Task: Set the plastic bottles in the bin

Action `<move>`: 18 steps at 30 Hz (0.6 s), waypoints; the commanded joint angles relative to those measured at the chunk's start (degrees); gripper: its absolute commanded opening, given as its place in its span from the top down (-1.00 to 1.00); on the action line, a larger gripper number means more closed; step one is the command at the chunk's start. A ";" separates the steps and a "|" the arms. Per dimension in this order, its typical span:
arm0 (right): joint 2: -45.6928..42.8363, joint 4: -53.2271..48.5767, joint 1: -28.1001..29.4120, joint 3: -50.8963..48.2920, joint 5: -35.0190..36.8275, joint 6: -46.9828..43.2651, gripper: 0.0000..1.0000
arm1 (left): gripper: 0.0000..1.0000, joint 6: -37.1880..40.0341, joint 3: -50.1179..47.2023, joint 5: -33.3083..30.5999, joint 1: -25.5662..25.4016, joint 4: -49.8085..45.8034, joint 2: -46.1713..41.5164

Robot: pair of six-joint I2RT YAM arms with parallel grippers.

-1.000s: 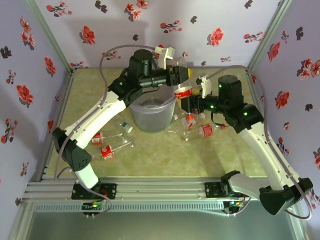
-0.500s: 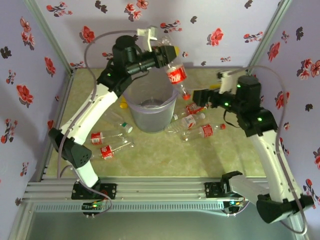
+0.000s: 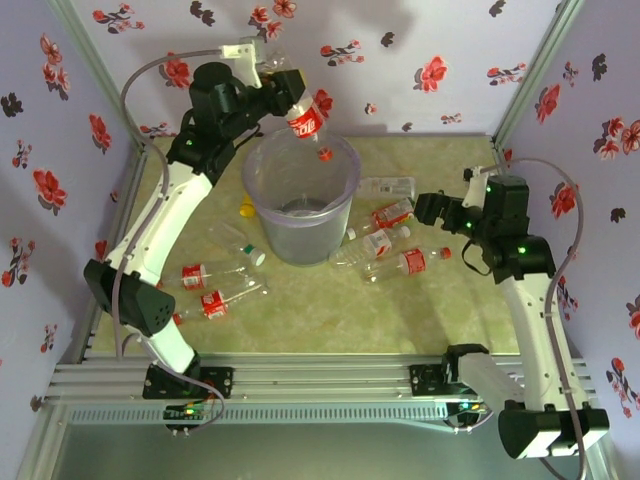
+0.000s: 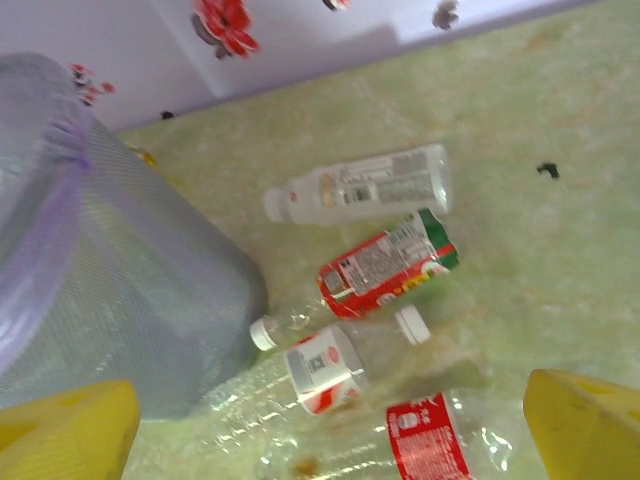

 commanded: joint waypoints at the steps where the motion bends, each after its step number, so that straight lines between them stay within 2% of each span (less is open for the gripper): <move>1: -1.18 -0.67 -0.48 -1.91 3.48 1.06 -0.99 | 0.24 7.92 -1.88 -2.83 -1.55 -3.48 0.67; 5: -1.43 -0.70 -0.56 -4.05 5.52 1.34 -0.99 | 0.28 12.32 -5.59 -3.10 -3.45 -5.06 1.23; 9: -0.93 -2.87 -0.58 -5.21 10.87 1.09 -0.99 | 0.31 14.76 -10.05 -3.28 -5.54 -5.78 0.79; 13: -0.11 -4.80 -0.65 -7.77 17.16 4.55 -0.97 | 0.31 16.15 -14.05 -3.85 -7.06 -6.35 1.23; 18: -2.12 -1.44 -0.65 -14.15 15.67 13.02 -0.87 | 0.32 18.27 -17.99 -4.77 -7.67 -5.84 1.48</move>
